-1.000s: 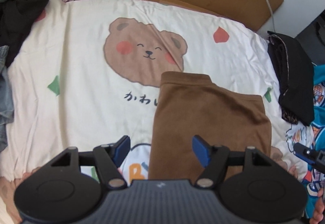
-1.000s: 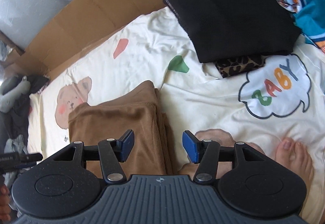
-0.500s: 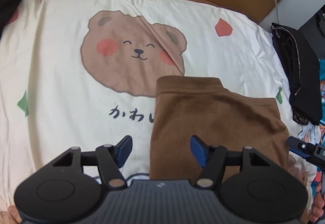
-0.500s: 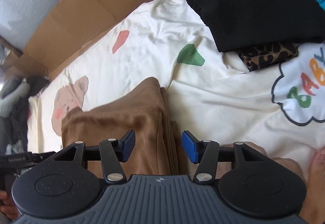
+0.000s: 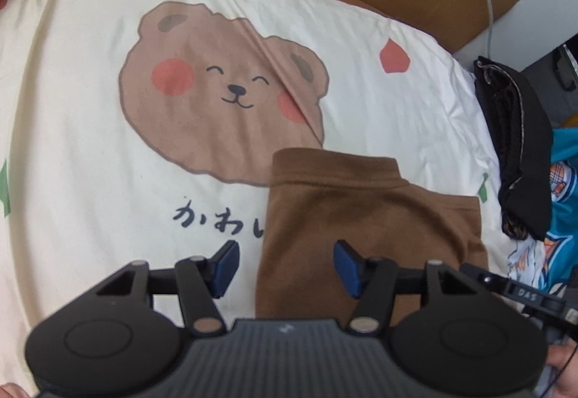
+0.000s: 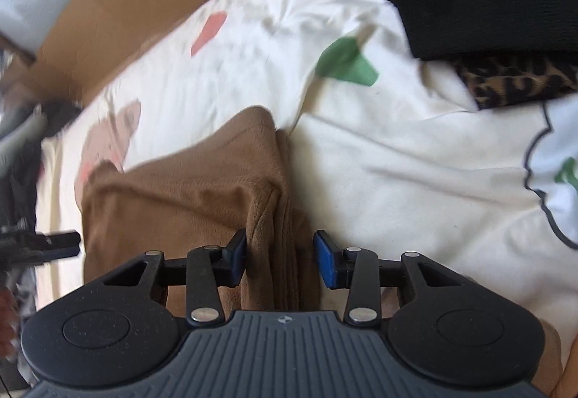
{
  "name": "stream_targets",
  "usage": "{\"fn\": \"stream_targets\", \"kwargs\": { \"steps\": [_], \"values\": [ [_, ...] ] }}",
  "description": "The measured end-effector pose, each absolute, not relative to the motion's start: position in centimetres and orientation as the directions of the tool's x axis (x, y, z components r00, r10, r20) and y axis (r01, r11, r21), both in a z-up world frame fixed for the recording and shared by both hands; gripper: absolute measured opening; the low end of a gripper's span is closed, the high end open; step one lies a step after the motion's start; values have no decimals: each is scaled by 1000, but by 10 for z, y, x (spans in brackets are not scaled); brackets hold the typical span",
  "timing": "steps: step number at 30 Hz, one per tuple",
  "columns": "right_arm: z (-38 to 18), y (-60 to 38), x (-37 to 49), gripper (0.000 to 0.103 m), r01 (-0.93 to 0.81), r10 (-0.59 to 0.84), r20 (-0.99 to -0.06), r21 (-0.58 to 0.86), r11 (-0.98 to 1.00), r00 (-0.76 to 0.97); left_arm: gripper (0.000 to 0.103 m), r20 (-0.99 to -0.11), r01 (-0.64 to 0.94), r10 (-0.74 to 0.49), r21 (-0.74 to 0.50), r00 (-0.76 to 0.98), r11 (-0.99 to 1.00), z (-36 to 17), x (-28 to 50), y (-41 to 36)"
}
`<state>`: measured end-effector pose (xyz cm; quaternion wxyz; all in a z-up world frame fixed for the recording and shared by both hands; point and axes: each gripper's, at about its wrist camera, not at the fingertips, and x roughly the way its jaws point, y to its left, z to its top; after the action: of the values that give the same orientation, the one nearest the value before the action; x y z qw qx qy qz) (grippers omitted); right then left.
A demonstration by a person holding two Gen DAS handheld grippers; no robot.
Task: Fold clothes
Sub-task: 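Close both tools on the brown shirt's edge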
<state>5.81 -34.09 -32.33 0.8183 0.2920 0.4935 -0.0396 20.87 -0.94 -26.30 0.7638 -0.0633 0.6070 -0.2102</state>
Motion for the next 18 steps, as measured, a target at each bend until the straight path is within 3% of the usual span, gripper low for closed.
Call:
{"fn": "stream_targets", "kwargs": {
  "steps": [5, 7, 9, 18],
  "values": [
    [-326, -345, 66, 45, 361, 252, -835, 457, 813, 489, 61, -898, 244, -423, -385, 123, 890, -270, 208, -8],
    [-324, -344, 68, 27, 351, 257, -838, 452, 820, 481, 61, -903, 245, -422, -392, 83, 886, -278, 207, -9],
    [-321, -342, 69, 19, 340, 261, -840, 449, 826, 475, 61, -908, 250, -412, -383, 74, 889, -283, 204, -8],
    [-300, -333, 67, 16, 315, 214, -844, 401, 860, 492, 58, -886, 270, -457, -423, 75, 865, -299, 208, -8]
  ]
}}
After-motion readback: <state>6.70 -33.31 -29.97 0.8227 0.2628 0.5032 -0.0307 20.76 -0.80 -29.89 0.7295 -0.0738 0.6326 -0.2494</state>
